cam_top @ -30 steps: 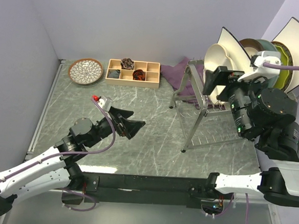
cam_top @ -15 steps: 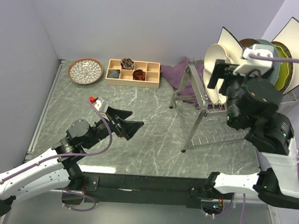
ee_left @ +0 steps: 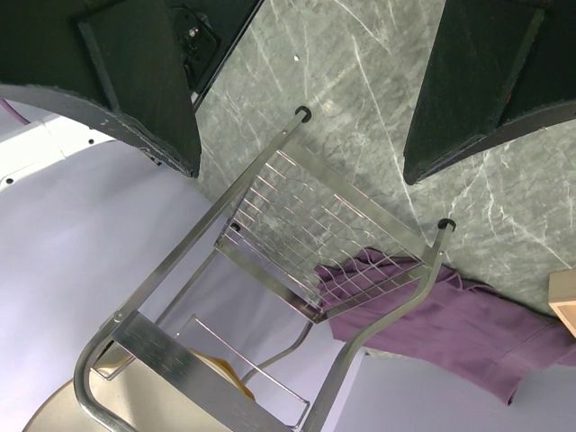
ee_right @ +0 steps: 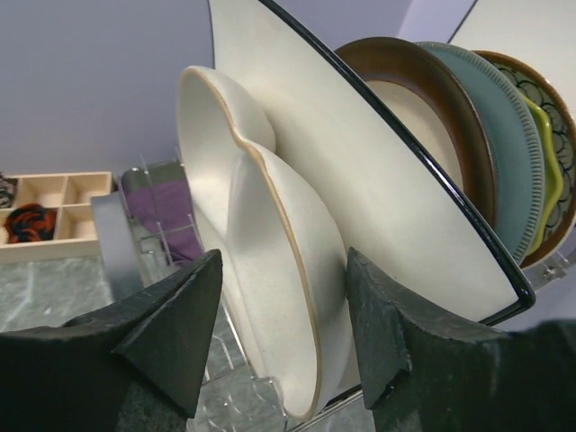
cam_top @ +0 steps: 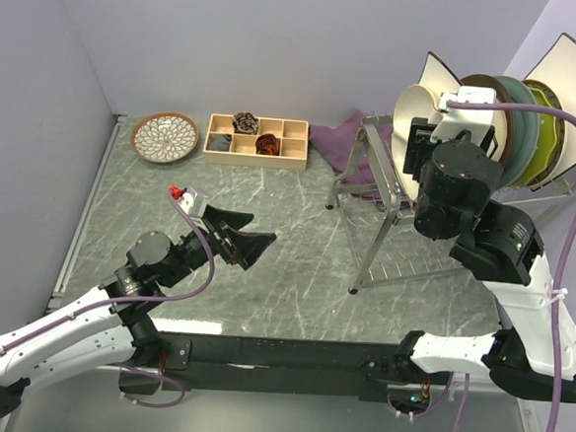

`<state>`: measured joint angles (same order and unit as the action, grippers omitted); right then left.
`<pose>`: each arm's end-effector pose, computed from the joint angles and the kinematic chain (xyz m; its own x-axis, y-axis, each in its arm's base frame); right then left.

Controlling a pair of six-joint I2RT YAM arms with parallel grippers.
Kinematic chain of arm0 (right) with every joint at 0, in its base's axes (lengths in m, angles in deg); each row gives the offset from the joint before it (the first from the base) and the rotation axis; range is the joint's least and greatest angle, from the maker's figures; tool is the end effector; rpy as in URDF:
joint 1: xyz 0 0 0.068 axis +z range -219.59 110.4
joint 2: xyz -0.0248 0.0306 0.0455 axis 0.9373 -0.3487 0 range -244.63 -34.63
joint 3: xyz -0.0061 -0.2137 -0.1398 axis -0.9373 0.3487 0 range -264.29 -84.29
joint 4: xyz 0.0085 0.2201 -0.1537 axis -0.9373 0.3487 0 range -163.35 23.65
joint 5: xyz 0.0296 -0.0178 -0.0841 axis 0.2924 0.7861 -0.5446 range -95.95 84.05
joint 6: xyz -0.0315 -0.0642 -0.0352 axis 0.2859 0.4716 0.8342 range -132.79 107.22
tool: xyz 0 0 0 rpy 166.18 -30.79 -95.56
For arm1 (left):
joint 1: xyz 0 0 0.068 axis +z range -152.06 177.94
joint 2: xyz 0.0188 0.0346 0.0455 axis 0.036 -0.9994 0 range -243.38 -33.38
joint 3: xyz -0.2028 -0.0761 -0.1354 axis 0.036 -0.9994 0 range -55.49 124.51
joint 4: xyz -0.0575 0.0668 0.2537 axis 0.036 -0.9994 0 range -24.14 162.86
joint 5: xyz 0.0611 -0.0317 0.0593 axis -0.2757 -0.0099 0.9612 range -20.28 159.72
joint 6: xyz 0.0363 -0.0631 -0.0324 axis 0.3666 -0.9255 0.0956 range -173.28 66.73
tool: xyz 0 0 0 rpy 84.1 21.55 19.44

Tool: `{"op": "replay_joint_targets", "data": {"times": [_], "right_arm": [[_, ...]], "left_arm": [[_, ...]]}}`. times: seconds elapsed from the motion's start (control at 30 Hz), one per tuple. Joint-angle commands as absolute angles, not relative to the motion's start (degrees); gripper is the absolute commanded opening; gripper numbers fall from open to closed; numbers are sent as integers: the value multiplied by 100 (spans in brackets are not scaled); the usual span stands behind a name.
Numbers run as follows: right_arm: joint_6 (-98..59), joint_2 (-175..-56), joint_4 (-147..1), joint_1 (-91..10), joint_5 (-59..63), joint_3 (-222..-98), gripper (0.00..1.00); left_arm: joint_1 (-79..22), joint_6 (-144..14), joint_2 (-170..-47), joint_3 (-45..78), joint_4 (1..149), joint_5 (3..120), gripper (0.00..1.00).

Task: Unload the plates from the dish rack
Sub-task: Unload the plate from the dish rack.

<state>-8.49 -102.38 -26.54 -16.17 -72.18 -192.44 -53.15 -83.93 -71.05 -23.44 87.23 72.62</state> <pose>0.1586 0.1082 0.5392 -0.0825 -0.1619 -0.9834 0.2128 0.9611 -0.1761 0.1430 -0.1715 0.3205 -0.2981 -0.4414 -0.8463 0.6903 0.5127 -0.5105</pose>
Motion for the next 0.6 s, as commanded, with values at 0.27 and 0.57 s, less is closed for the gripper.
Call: {"op": "replay_joint_targets", "data": {"times": [0.27,0.57], "right_arm": [[-629,-10152,-2948,-1827,-7792,-18809,53],[-31,-9898,-3660,-1967,-7714,-18343,47]], "left_arm": [[-5348,-8360,-7144,-2359,9044,7262,99],[-5348,-8360,-7109,-2376,9044,7262,99]]}}
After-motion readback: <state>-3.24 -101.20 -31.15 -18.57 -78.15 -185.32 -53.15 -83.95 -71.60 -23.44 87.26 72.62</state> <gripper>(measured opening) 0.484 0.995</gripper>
